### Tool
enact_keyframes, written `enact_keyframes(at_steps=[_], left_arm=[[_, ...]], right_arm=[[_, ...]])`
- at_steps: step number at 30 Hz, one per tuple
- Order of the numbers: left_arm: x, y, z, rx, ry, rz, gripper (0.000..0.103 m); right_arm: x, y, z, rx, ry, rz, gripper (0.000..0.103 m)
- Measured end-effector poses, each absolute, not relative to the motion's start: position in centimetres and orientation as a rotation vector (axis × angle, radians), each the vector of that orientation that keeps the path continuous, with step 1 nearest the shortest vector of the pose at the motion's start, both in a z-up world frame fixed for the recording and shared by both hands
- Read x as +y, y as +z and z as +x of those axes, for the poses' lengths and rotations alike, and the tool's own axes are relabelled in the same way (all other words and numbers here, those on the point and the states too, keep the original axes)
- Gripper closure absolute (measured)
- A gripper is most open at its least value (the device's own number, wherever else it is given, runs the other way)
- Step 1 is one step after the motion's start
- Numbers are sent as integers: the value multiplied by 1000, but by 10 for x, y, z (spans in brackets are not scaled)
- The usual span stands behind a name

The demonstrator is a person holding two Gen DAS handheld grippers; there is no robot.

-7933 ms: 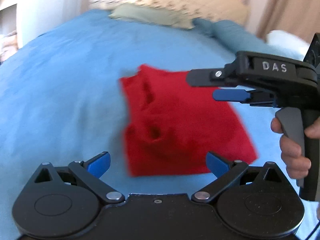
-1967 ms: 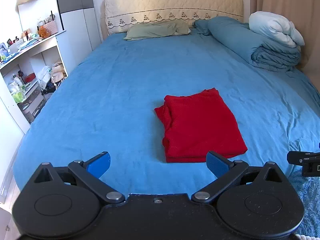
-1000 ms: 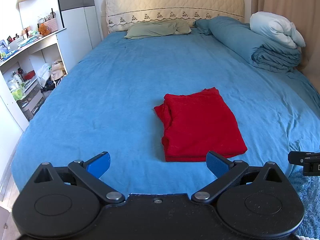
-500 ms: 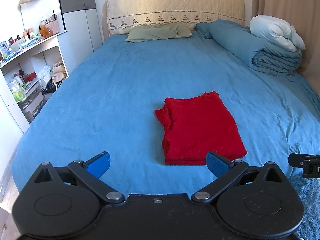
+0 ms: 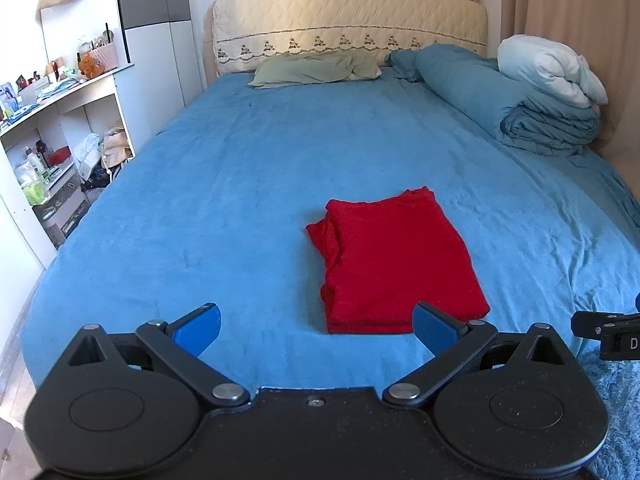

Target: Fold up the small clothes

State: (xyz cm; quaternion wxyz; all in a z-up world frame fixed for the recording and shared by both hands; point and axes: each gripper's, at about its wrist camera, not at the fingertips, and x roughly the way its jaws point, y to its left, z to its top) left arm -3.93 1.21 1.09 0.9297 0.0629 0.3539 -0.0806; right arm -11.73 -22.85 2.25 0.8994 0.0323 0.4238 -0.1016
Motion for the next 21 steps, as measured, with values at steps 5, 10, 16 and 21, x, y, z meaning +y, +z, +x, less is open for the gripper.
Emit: enact_keyframes(at_steps=[5,10,16,21], left_arm=[[11,11,-41,716,-160,152,0],[9,12,-42,698,-156,158,0],[8,13,-43,678,-147,156,0],[10,13,-41,682,-153,134,0]], right_arm=[[-228,23,-118,876,-212,68,0],[-228,23,-118,875,-211,73,0],[-230,24,-118,870,-214,75,0],[-232,24,-117,869,-214,80,0]])
